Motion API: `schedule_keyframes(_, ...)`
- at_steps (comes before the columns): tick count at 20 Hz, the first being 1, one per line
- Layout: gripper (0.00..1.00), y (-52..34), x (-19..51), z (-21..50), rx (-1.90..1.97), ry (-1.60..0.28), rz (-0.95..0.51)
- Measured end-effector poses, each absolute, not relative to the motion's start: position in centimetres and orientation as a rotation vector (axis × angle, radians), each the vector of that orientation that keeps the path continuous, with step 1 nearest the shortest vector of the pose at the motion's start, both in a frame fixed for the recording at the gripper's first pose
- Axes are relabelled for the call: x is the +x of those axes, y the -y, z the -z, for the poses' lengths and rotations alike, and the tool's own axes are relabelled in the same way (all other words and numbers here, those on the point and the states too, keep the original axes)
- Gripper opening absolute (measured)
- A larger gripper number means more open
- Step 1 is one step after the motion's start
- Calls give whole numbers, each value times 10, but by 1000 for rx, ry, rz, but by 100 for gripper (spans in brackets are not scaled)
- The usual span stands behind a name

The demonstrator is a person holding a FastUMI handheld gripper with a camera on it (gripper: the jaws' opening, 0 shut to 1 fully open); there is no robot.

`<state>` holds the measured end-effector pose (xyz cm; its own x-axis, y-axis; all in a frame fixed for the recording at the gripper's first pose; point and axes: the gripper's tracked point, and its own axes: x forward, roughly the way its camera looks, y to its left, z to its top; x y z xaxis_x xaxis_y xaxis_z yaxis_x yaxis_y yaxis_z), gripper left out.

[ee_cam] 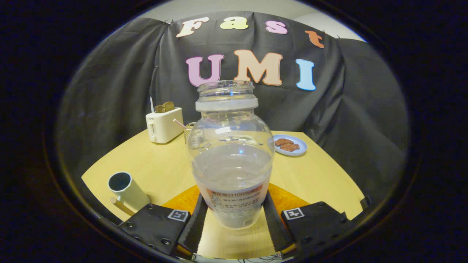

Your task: Take the bottle from table, then pour the juice into the cup, finally place the bottle on the coaster

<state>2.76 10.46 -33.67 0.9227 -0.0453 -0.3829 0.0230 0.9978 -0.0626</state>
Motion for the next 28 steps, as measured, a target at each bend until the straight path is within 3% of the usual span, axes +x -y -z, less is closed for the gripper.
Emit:
schedule_keyframes(8, 78, -122, 31, 300, -243, -351, 126)
schedule_keyframes(28, 78, -177, 41, 300, -947, -281, 188)
